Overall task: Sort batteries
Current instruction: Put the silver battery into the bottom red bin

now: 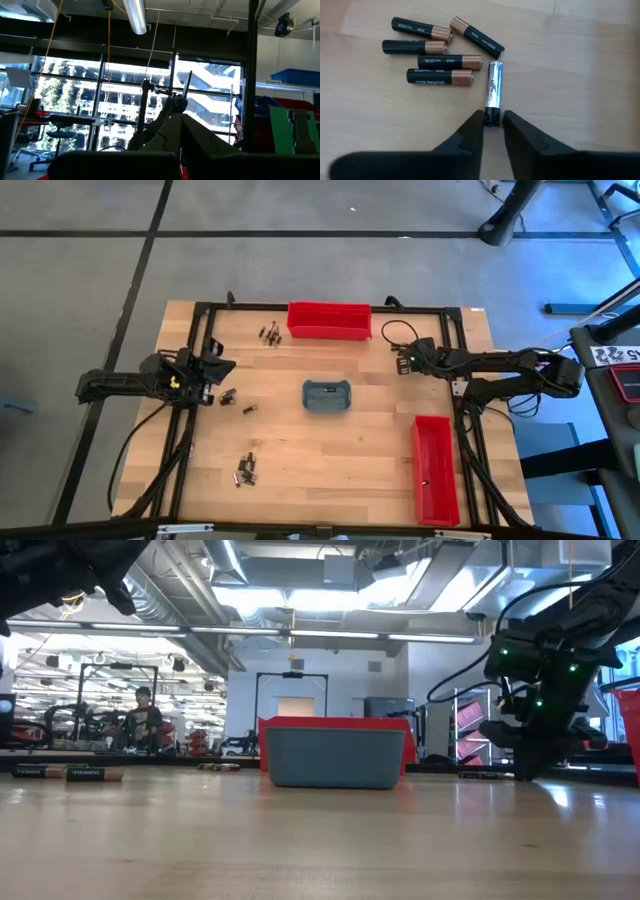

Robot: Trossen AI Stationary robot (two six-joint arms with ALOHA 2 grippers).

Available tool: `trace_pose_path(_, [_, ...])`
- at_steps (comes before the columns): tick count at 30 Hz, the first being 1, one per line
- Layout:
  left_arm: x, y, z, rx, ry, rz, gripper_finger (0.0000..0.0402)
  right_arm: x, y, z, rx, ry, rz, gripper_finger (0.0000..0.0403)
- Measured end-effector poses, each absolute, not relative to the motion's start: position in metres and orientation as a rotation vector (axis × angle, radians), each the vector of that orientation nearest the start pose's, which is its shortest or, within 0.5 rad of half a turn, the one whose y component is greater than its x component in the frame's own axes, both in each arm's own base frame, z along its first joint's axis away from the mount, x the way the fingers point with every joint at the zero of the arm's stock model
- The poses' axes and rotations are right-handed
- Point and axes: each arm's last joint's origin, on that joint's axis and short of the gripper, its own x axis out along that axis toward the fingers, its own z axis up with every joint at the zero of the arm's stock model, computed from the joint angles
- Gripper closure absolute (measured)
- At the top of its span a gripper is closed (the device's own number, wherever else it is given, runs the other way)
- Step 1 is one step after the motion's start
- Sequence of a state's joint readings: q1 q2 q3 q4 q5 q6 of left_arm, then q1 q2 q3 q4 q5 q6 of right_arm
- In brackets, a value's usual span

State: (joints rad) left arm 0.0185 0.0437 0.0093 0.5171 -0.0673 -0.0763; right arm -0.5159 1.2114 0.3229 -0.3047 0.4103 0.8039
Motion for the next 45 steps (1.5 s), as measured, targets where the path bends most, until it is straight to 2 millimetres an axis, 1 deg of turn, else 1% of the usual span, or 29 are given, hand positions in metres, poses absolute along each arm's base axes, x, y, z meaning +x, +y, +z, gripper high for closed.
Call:
trace_pose_path(3, [0.090, 0.004, 0.209, -0.086, -0.453, 0.067, 0.0400, 0.136, -0.090, 0.111, 0.691, 0.859, -1.248, 0.0384])
trace_pose_path(4, [0.091, 0.004, 0.208, -0.086, -0.444, 0.067, 0.0400, 0.136, -0.090, 0.111, 0.680, 0.869, -1.237, 0.0389])
trace_pose_path(8, [0.092, 0.004, 0.205, -0.102, -0.408, 0.066, 0.0400, 0.138, -0.091, 0.125, 0.701, 0.880, -1.208, 0.0380])
trace_pose_path(10, [0.092, 0.004, 0.204, -0.124, -0.399, 0.062, 0.0400, 0.137, -0.090, 0.136, 0.706, 0.892, -1.199, 0.0383])
trace_pose_path(13, [0.092, 0.004, 0.203, -0.145, -0.397, 0.058, 0.0400, 0.140, -0.089, 0.160, 0.703, 0.855, -1.173, 0.0393])
trace_pose_path(15, [0.093, 0.004, 0.203, -0.150, -0.387, 0.057, 0.0400, 0.139, -0.084, 0.173, 0.687, 0.867, -1.145, 0.0393])
trace_pose_path(18, [0.093, 0.004, 0.202, -0.155, -0.375, 0.057, 0.0400, 0.142, -0.072, 0.198, 0.686, 0.822, -1.071, 0.0391])
trace_pose_path(20, [0.094, 0.004, 0.200, -0.162, -0.359, 0.057, 0.0400, 0.141, -0.059, 0.211, 0.690, 0.835, -1.025, 0.0392])
trace_pose_path(24, [0.095, 0.004, 0.198, -0.173, -0.334, 0.058, 0.0400, 0.144, -0.030, 0.240, 0.735, 0.809, -0.918, 0.0393])
trace_pose_path(28, [0.095, 0.004, 0.196, -0.182, -0.321, 0.057, 0.0400, 0.150, 0.005, 0.266, 0.788, 0.788, -0.794, 0.0393])
trace_pose_path(30, [0.095, 0.004, 0.196, -0.182, -0.320, 0.057, 0.0400, 0.154, 0.024, 0.275, 0.810, 0.800, -0.739, 0.0393])
trace_pose_path(33, [0.095, 0.004, 0.196, -0.182, -0.317, 0.058, 0.0400, 0.160, 0.054, 0.283, 0.829, 0.858, -0.674, 0.0393])
trace_pose_path(37, [0.095, 0.004, 0.196, -0.177, -0.317, 0.058, 0.0400, 0.159, 0.093, 0.288, 0.795, 1.041, -0.644, 0.0393])
trace_pose_path(39, [0.095, 0.004, 0.196, -0.169, -0.318, 0.059, 0.0400, 0.154, 0.111, 0.291, 0.752, 1.121, -0.637, 0.0393])
trace_pose_path(41, [0.095, 0.004, 0.196, -0.163, -0.317, 0.061, 0.0400, 0.149, 0.129, 0.295, 0.720, 1.182, -0.589, 0.0393])
trace_pose_path(45, [0.095, 0.004, 0.196, -0.163, -0.317, 0.061, 0.0400, 0.131, 0.157, 0.290, 0.692, 1.248, -0.506, 0.0387])
